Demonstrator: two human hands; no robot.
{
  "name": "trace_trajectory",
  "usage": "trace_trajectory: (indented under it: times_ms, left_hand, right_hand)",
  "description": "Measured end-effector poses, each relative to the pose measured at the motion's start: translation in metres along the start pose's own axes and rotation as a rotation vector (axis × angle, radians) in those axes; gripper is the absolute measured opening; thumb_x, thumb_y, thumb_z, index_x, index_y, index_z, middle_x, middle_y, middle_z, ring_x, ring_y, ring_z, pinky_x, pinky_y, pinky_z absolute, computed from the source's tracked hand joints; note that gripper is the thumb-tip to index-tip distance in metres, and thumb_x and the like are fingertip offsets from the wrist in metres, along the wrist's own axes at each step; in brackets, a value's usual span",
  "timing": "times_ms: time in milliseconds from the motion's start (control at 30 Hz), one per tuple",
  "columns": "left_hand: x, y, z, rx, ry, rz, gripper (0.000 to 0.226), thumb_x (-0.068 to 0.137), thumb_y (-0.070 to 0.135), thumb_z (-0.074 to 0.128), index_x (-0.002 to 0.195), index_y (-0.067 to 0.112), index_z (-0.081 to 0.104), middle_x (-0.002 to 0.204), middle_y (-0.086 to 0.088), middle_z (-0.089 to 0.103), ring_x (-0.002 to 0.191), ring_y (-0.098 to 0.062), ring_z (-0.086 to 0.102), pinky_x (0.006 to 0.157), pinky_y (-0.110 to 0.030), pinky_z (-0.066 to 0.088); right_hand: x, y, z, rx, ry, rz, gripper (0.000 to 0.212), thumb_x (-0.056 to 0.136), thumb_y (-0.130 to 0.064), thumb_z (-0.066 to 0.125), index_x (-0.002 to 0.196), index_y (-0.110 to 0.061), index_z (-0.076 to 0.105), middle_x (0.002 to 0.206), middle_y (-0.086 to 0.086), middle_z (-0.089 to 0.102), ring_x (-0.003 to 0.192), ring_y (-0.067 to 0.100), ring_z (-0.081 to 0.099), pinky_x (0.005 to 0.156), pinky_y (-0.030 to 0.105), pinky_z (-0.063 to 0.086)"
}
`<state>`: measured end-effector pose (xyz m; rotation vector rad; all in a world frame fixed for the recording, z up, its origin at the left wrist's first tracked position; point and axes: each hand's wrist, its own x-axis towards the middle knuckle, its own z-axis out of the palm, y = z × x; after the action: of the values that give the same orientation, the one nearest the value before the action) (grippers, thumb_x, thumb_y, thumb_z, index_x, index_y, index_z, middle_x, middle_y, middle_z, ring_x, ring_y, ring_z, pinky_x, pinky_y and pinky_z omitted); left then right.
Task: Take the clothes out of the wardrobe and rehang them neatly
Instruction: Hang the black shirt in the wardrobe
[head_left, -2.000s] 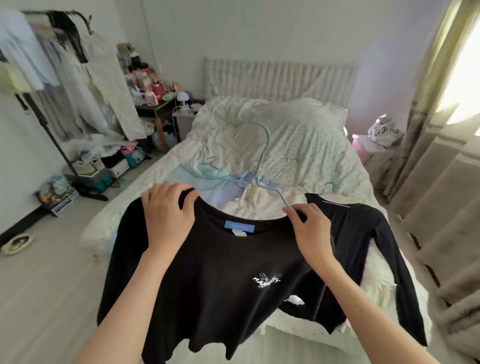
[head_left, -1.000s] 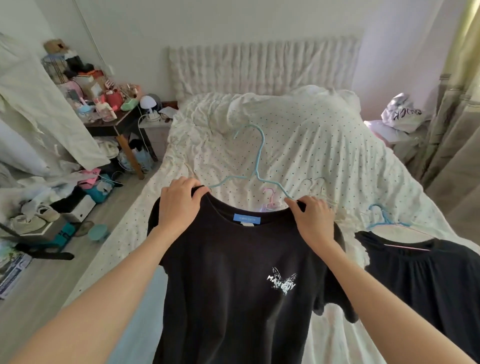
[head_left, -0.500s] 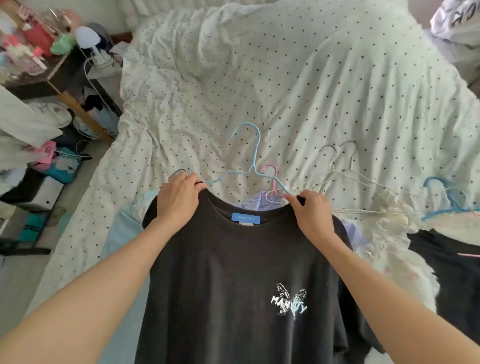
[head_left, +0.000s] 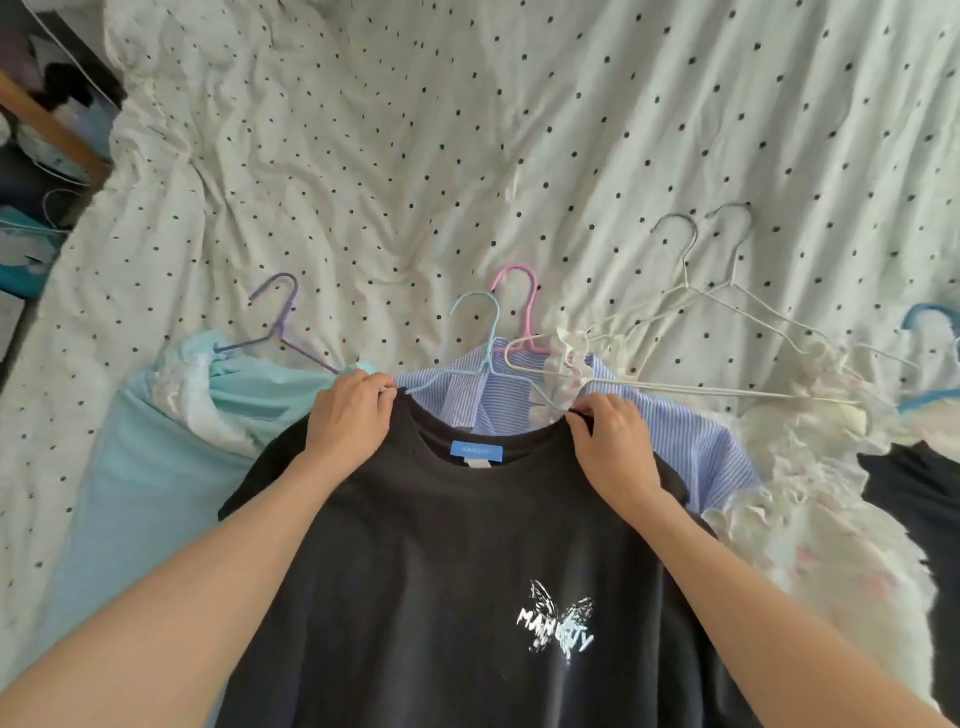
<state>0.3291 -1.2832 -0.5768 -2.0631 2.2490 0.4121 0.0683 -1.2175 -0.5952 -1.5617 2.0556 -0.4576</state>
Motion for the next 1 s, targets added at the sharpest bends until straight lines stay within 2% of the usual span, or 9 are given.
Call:
trace_trajectory:
  times_ms: [100, 167, 233, 367, 467, 567, 733, 900, 1000]
  left_hand:
    - [-0.002, 0.000, -0.008, 0.032, -0.136, 0.033, 0.040, 0.096, 0.028, 0.044, 0.133, 0.013, 0.048, 0.129, -0.009, 0.053, 0.118, -0.027, 0.047, 0.094, -0.039, 0.039]
    - [-0.010, 0.003, -0.019, 0.055, -0.154, 0.072, 0.046, 0.095, 0.030, 0.045, 0.139, 0.015, 0.040, 0.138, -0.009, 0.046, 0.126, -0.027, 0.041, 0.101, -0.039, 0.034]
    - [-0.026, 0.011, -0.035, 0.042, -0.091, 0.130, 0.048, 0.093, 0.027, 0.050, 0.138, 0.013, 0.041, 0.139, -0.012, 0.045, 0.128, -0.030, 0.040, 0.103, -0.042, 0.032]
    - [-0.070, 0.027, -0.069, 0.033, 0.093, 0.261, 0.045, 0.086, 0.022, 0.059, 0.128, 0.007, 0.052, 0.126, -0.019, 0.054, 0.118, -0.038, 0.050, 0.096, -0.051, 0.041]
    - [-0.104, 0.035, -0.094, 0.014, 0.104, 0.266, 0.050, 0.086, 0.031, 0.047, 0.131, 0.009, 0.050, 0.131, -0.017, 0.051, 0.123, -0.037, 0.046, 0.098, -0.051, 0.040]
    - [-0.145, 0.043, -0.113, -0.052, 0.089, 0.253, 0.058, 0.086, 0.041, 0.033, 0.133, 0.011, 0.048, 0.136, -0.016, 0.047, 0.128, -0.037, 0.040, 0.102, -0.051, 0.036]
    - [-0.221, 0.057, -0.130, -0.115, 0.079, 0.271, 0.063, 0.085, 0.046, 0.027, 0.136, 0.014, 0.045, 0.141, -0.016, 0.043, 0.133, -0.036, 0.035, 0.105, -0.052, 0.030]
    - [-0.294, 0.068, -0.131, -0.145, 0.024, 0.421, 0.070, 0.083, 0.055, 0.019, 0.141, 0.019, 0.038, 0.148, -0.011, 0.033, 0.139, -0.031, 0.023, 0.110, -0.049, 0.021]
    - [-0.324, 0.079, -0.134, -0.114, -0.005, 0.566, 0.077, 0.079, 0.061, 0.011, 0.145, 0.025, 0.029, 0.153, -0.006, 0.022, 0.143, -0.026, 0.010, 0.114, -0.044, 0.012]
  right_hand:
    - [-0.003, -0.003, -0.010, -0.036, -0.031, 0.006, 0.022, 0.092, -0.020, 0.054, 0.108, -0.005, 0.060, 0.108, 0.012, 0.061, 0.105, 0.031, 0.051, 0.087, 0.041, 0.039]
    - [-0.008, -0.007, -0.021, -0.074, -0.051, -0.012, 0.030, 0.093, -0.023, 0.054, 0.117, -0.006, 0.057, 0.116, 0.011, 0.058, 0.111, 0.031, 0.049, 0.090, 0.041, 0.037]
    - [-0.017, -0.014, -0.034, -0.098, -0.061, -0.051, 0.036, 0.093, -0.026, 0.054, 0.123, -0.007, 0.053, 0.120, 0.011, 0.057, 0.114, 0.031, 0.048, 0.093, 0.039, 0.036]
    - [-0.049, -0.035, -0.070, -0.168, -0.031, -0.162, 0.045, 0.090, -0.030, 0.058, 0.128, -0.007, 0.050, 0.128, 0.009, 0.055, 0.120, 0.031, 0.048, 0.102, 0.038, 0.034]
    - [-0.080, -0.045, -0.098, -0.232, 0.033, -0.226, 0.052, 0.083, -0.029, 0.068, 0.126, -0.004, 0.053, 0.124, 0.013, 0.058, 0.116, 0.035, 0.053, 0.101, 0.045, 0.038]
    - [-0.122, -0.050, -0.125, -0.274, 0.036, -0.222, 0.056, 0.086, -0.034, 0.063, 0.133, -0.007, 0.048, 0.134, 0.013, 0.052, 0.127, 0.032, 0.045, 0.109, 0.047, 0.028]
    - [-0.208, -0.056, -0.160, -0.268, 0.074, -0.159, 0.060, 0.093, -0.041, 0.050, 0.143, -0.013, 0.034, 0.147, 0.009, 0.038, 0.139, 0.026, 0.028, 0.115, 0.042, 0.014]
    - [-0.313, -0.053, -0.172, -0.190, 0.251, 0.021, 0.059, 0.088, -0.049, 0.042, 0.133, -0.012, 0.048, 0.135, 0.008, 0.051, 0.128, 0.029, 0.045, 0.107, 0.051, 0.031]
    - [-0.383, -0.046, -0.173, -0.141, 0.361, 0.116, 0.057, 0.088, -0.047, 0.044, 0.135, -0.014, 0.046, 0.138, 0.007, 0.049, 0.131, 0.028, 0.041, 0.108, 0.052, 0.030]
